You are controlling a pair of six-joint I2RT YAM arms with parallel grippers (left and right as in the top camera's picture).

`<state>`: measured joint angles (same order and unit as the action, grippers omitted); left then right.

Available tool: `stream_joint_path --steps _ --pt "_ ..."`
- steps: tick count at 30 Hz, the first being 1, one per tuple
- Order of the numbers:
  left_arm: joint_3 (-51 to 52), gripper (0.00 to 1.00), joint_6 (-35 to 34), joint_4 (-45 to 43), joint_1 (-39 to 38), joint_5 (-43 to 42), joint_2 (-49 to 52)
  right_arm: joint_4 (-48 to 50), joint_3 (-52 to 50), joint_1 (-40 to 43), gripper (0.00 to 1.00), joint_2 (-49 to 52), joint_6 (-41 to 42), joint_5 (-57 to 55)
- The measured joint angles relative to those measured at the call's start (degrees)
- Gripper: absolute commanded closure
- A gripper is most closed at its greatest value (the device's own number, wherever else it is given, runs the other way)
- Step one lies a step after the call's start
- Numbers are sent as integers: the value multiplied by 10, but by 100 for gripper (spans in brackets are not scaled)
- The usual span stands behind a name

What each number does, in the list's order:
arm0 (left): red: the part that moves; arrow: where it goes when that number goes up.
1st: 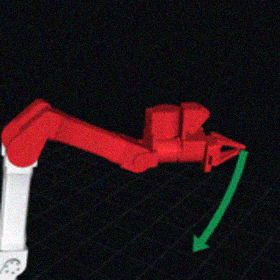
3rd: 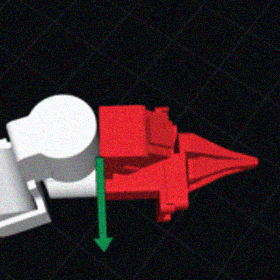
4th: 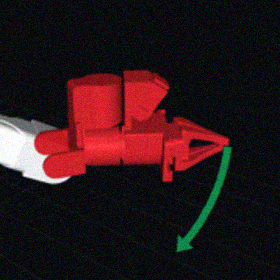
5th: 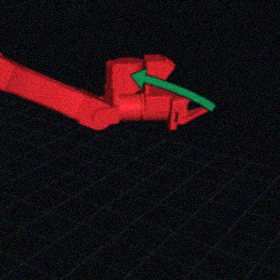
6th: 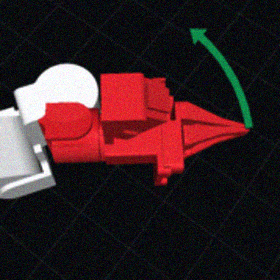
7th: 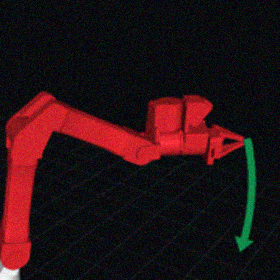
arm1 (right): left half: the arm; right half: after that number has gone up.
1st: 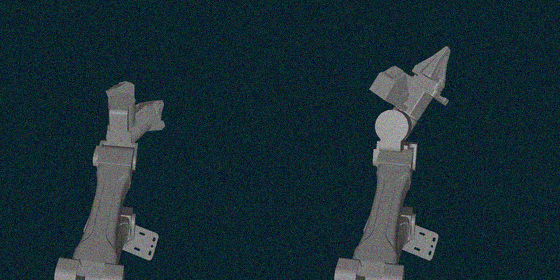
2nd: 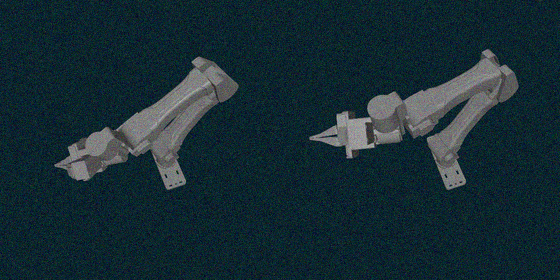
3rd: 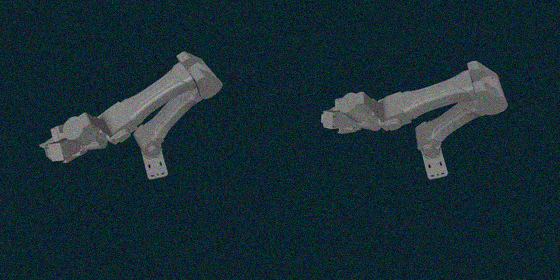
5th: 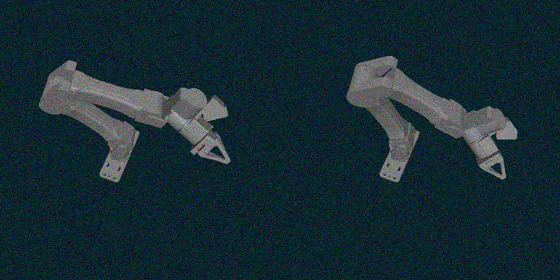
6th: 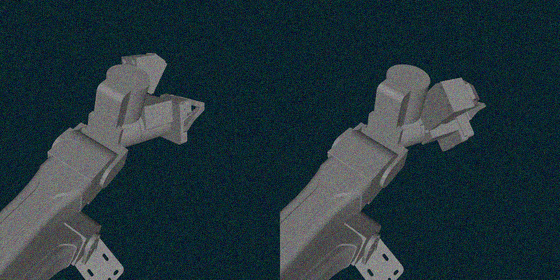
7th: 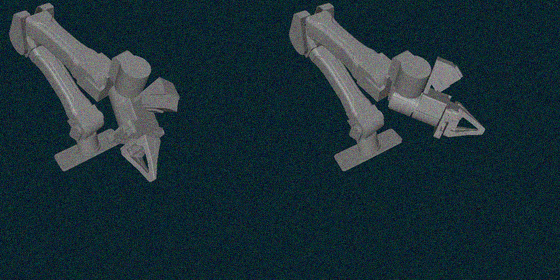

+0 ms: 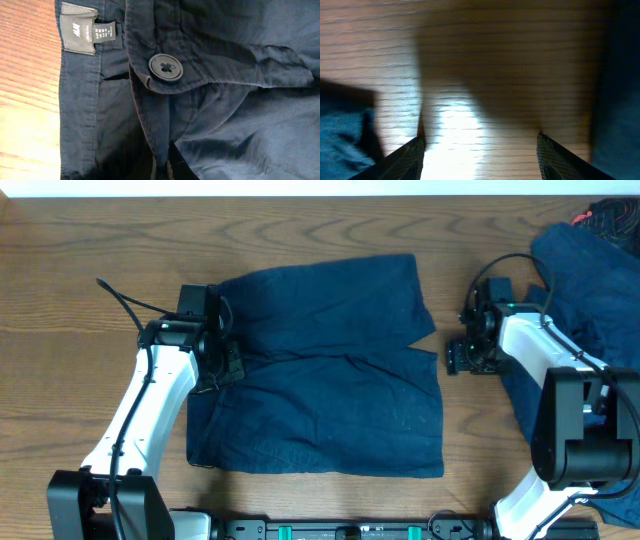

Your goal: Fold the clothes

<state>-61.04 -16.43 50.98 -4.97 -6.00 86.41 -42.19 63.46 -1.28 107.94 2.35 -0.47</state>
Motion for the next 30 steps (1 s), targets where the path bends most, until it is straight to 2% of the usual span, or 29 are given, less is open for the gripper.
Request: stream_joint_path --steps 7,30 --pt "0 94 0 0 0 0 0 2 -1 -29 28 0 3 0" --pt "0 93 0 0 0 0 0 -3 -2 -21 28 -6 -25 45"
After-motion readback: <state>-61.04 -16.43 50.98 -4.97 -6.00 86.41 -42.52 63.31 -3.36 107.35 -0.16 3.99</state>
